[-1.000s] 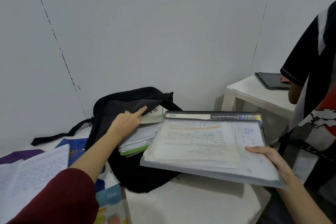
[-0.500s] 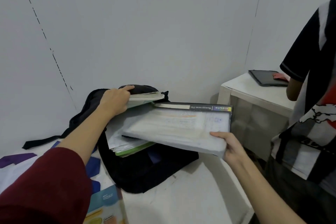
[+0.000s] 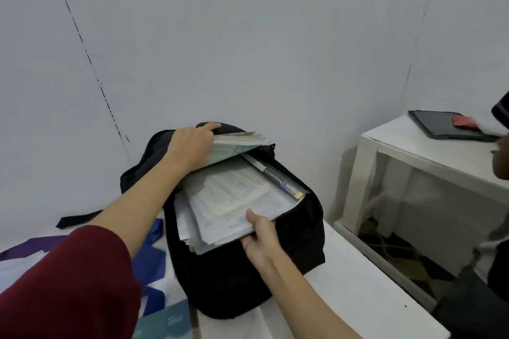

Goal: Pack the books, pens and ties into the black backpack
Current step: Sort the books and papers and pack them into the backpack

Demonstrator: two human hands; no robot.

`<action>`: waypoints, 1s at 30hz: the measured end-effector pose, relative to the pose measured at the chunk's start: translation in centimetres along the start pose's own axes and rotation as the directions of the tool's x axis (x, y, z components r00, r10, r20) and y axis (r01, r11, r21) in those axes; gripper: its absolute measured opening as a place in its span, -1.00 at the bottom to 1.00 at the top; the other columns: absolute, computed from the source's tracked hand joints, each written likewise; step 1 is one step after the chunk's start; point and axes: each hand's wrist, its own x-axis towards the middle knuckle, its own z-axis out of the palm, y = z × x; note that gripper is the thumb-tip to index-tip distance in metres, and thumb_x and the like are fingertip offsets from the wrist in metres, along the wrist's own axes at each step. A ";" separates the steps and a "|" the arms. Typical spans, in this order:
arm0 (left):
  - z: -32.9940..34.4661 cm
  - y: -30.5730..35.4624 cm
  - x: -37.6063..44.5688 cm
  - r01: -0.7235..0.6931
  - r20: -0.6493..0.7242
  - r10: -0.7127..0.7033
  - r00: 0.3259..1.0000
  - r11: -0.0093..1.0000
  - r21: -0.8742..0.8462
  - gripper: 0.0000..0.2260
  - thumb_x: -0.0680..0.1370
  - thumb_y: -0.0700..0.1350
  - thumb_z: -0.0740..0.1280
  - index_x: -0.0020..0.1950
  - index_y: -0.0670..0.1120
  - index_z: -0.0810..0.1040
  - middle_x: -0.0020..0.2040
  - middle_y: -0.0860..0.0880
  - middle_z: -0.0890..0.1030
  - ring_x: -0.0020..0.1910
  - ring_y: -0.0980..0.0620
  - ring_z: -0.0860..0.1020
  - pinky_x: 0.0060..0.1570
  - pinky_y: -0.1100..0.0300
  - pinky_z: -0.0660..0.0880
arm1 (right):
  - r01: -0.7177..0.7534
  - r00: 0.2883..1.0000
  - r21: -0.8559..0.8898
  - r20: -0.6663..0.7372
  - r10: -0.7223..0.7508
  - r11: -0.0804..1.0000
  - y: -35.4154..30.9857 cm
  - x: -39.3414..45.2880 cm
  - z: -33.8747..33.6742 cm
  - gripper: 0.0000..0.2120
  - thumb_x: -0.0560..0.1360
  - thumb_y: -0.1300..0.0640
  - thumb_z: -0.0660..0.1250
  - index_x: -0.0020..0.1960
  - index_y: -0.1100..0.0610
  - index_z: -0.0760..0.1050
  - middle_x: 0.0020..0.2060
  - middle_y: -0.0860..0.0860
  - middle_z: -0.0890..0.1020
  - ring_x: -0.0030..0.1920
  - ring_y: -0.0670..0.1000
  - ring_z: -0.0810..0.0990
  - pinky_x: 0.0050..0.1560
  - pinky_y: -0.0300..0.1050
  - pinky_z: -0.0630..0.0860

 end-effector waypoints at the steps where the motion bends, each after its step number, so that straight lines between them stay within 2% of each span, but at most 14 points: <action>1: 0.0 -0.1 0.3 -0.005 0.002 0.005 1.000 1.000 0.005 -0.66 0.50 -0.19 0.22 0.27 -0.09 0.46 0.41 0.16 0.39 -0.11 -0.13 0.59 -0.32 0.16 0.31 | -0.032 0.999 0.001 0.018 0.032 0.999 0.4 0.4 1.1 -0.67 0.57 0.38 0.18 0.32 0.27 0.36 0.17 0.23 0.56 0.13 0.19 0.55 0.15 0.13 0.49; 5: 0.2 -0.5 0.1 -0.015 0.013 0.015 1.000 1.000 0.009 -0.69 0.51 -0.15 0.23 0.24 -0.10 0.47 0.32 0.11 0.49 -0.17 -0.12 0.59 -0.36 0.16 0.28 | -0.149 0.982 -0.025 0.116 0.150 0.989 1.0 1.6 3.6 -0.80 0.62 0.27 0.14 0.23 0.26 0.38 0.07 0.26 0.57 0.08 0.20 0.55 0.09 0.20 0.46; 9: 0.0 -0.3 -0.9 -0.039 0.035 0.038 0.999 0.999 0.027 -0.83 0.52 -0.17 0.22 0.07 -0.12 0.52 0.44 0.12 0.32 -0.29 -0.08 0.52 -0.48 0.19 0.18 | -0.199 0.956 -0.300 0.149 0.252 0.933 0.2 1.9 2.0 -0.79 0.61 0.16 0.19 0.19 0.26 0.35 0.08 0.26 0.52 -0.06 0.24 0.56 -0.21 0.13 0.60; 12: -0.1 0.3 -1.3 -0.025 0.067 0.022 0.998 0.999 0.041 -0.95 0.51 -0.21 0.23 -0.08 -0.13 0.48 0.50 -0.03 0.17 -0.32 -0.10 0.49 -0.51 0.17 0.03 | -0.170 0.973 -0.353 0.088 0.213 0.920 -0.5 2.0 1.1 -0.90 0.59 0.32 0.18 0.07 0.35 0.36 -0.07 0.26 0.54 -0.15 0.30 0.57 -0.33 0.06 0.62; 14: -0.1 0.4 -1.4 -0.007 0.065 0.004 0.998 0.999 0.051 -0.88 0.51 -0.22 0.23 0.01 -0.15 0.51 0.42 -0.10 0.27 -0.23 -0.11 0.55 -0.51 0.17 0.03 | -0.173 0.979 -0.338 0.045 0.199 0.925 -0.6 2.4 1.4 -0.89 0.55 0.46 0.13 0.07 0.37 0.34 0.05 0.30 0.50 -0.17 0.32 0.54 -0.40 0.07 0.62; 17: -0.2 0.6 -1.5 -0.002 0.047 -0.002 0.999 0.997 0.076 -0.83 0.52 -0.23 0.22 0.08 -0.14 0.52 0.28 -0.09 0.36 -0.24 -0.06 0.52 -0.50 0.19 0.02 | -0.168 0.985 -0.340 -0.014 0.173 0.925 0.1 2.9 2.5 -0.72 0.50 0.55 0.06 0.17 0.37 0.26 0.13 0.30 0.41 -0.24 0.31 0.50 -0.25 0.21 0.60; 20: -0.1 1.3 -2.0 -0.020 0.044 0.017 0.999 0.997 0.073 -0.85 0.50 -0.24 0.24 0.04 -0.14 0.52 0.28 -0.07 0.35 -0.34 -0.03 0.39 -0.51 0.19 0.02 | -0.163 0.986 -0.410 -0.046 0.158 0.898 -0.3 3.0 2.7 -0.71 0.50 0.54 0.08 0.20 0.37 0.26 0.02 0.26 0.45 -0.26 0.31 0.52 -0.29 0.15 0.59; 23: 0.5 2.2 -2.9 -0.045 0.076 0.040 0.996 0.997 0.069 -0.86 0.48 -0.27 0.24 -0.01 -0.13 0.52 0.33 -0.06 0.32 -0.35 -0.03 0.37 -0.53 0.18 0.03 | -0.190 0.973 -0.578 -0.001 0.233 0.793 -1.8 1.3 2.1 -0.86 0.57 0.30 0.25 0.02 0.40 0.40 -0.29 0.28 0.59 -0.39 0.23 0.61 -0.52 -0.07 0.58; 24: 0.7 2.4 -3.2 -0.045 0.094 0.038 0.995 0.996 0.071 -0.85 0.47 -0.26 0.24 0.00 -0.13 0.52 0.36 -0.05 0.29 -0.34 -0.03 0.38 -0.52 0.18 0.03 | -0.130 0.978 -0.717 0.022 0.209 0.685 -2.4 0.8 1.6 -0.75 0.57 0.15 0.29 -0.10 0.36 0.46 -0.42 0.22 0.60 -0.49 0.13 0.61 -0.57 -0.17 0.52; 26: 1.0 2.6 -3.6 -0.039 0.122 0.031 0.992 0.997 0.067 -0.83 0.47 -0.25 0.24 0.03 -0.12 0.51 0.42 -0.03 0.23 -0.30 -0.04 0.40 -0.52 0.17 0.03 | 0.149 0.988 -0.961 0.133 -0.080 0.234 -3.8 0.0 0.3 -0.61 0.51 -0.06 0.34 -0.29 0.24 0.47 -0.52 0.11 0.59 -0.51 0.02 0.56 -0.51 -0.25 0.40; 27: 1.2 2.6 -3.9 -0.031 0.125 0.023 0.992 0.997 0.064 -0.83 0.47 -0.25 0.24 0.03 -0.11 0.51 0.44 -0.02 0.21 -0.28 -0.04 0.43 -0.52 0.17 0.03 | 0.269 0.910 -0.960 0.280 -0.306 -0.078 -4.6 -0.1 -0.7 -0.63 0.47 -0.10 0.37 -0.30 0.19 0.47 -0.44 0.10 0.60 -0.40 0.05 0.57 -0.41 -0.21 0.38; 28: 1.4 2.6 -4.0 -0.025 0.120 0.018 0.993 0.998 0.062 -0.83 0.47 -0.25 0.24 0.03 -0.11 0.52 0.45 -0.01 0.20 -0.26 -0.05 0.47 -0.53 0.17 0.03 | 0.329 0.748 -0.866 0.482 -0.456 -0.375 -5.3 0.1 -1.5 -0.69 0.43 -0.09 0.42 -0.25 0.14 0.49 -0.33 0.10 0.61 -0.26 0.09 0.56 -0.32 -0.16 0.36; 29: 1.6 2.5 -4.2 -0.025 0.111 0.018 0.994 0.998 0.058 -0.84 0.47 -0.24 0.25 0.02 -0.10 0.52 0.45 0.00 0.20 -0.24 -0.05 0.50 -0.53 0.17 0.03 | 0.334 0.600 -0.743 0.642 -0.477 -0.580 -6.1 0.5 -2.4 -0.75 0.39 -0.06 0.46 -0.16 0.11 0.54 -0.20 0.08 0.60 -0.14 0.12 0.53 -0.24 -0.11 0.38; 30: 2.0 2.5 -4.5 -0.026 0.101 0.020 0.995 0.998 0.052 -0.84 0.46 -0.24 0.26 0.00 -0.10 0.53 0.45 0.00 0.22 -0.24 -0.06 0.51 -0.54 0.17 0.03 | 0.311 0.557 -0.662 0.708 -0.434 -0.682 -6.7 1.1 -3.1 -0.74 0.39 -0.04 0.47 -0.02 0.08 0.58 -0.04 0.06 0.58 0.00 0.13 0.51 -0.13 -0.03 0.42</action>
